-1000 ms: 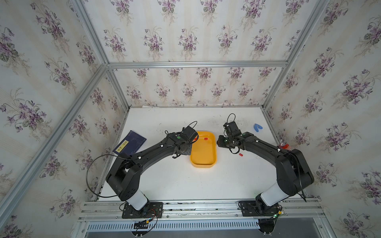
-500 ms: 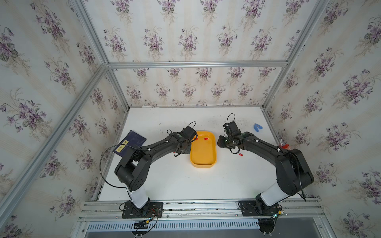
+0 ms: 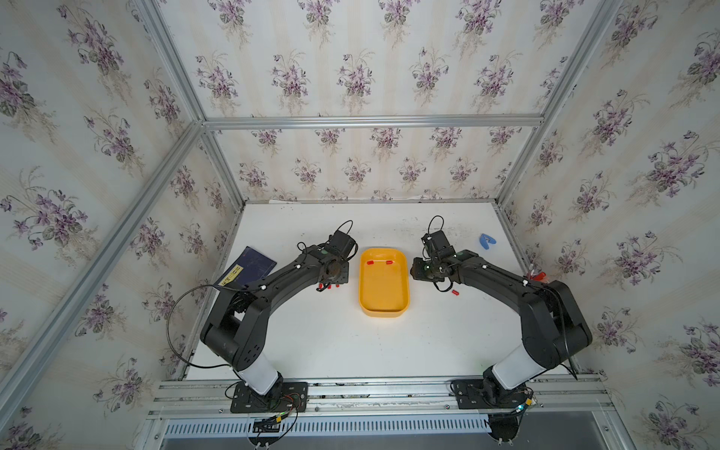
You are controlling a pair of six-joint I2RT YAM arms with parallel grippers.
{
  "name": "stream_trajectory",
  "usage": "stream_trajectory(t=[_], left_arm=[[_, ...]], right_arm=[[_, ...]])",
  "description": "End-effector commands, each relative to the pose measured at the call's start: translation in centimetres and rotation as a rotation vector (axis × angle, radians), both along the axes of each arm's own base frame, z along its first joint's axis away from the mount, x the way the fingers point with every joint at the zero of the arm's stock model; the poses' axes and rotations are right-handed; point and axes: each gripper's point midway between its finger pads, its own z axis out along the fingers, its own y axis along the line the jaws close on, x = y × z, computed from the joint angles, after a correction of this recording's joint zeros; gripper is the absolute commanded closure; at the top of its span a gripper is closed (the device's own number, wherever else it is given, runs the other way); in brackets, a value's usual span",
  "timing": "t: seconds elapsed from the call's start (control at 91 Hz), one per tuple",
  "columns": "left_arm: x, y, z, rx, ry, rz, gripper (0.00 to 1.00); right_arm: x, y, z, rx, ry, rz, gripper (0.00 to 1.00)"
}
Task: Take the screw protection sleeves out of the storage box
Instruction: Adjust the screw protection sleeve at the center of the board.
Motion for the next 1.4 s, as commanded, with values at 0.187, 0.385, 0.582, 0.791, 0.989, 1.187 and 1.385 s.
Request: stream_trajectory(t=[0.187, 0.385, 0.582, 0.791, 0.989, 1.187, 1.385], left_arm=[[-0.2, 6.1, -1.1, 0.033, 0.088, 0.195, 0.59], [1.0, 8.9, -3.2, 0.015, 0.124, 0.305, 0.59], [3.1, 9.5, -4.7, 0.013, 0.119, 0.32, 0.6], [5.0, 8.7, -5.5, -0.022, 0.09, 0.287, 0.6], [4.6, 9.5, -7.7, -0.039, 0.128, 0.303, 0.6], [5.5, 9.0, -7.6, -0.068, 0.098, 0.278, 0.6], [5.3, 8.7, -8.3, -0.072, 0.124, 0.262, 0.6]], right_arm=[[-0.1, 0.2, -0.1, 0.018, -0.004, 0.005, 0.62], [-0.2, 0.4, -0.5, 0.022, 0.007, 0.01, 0.62], [-0.3, 0.3, -0.7, 0.016, 0.013, 0.013, 0.62], [-0.3, 0.5, -0.9, 0.018, 0.017, 0.016, 0.62], [-0.4, 0.5, -1.1, 0.008, 0.021, 0.022, 0.62], [-0.1, 0.6, -0.4, 0.009, 0.002, 0.027, 0.62], [-0.2, 0.6, -0.7, 0.007, 0.006, 0.03, 0.61]])
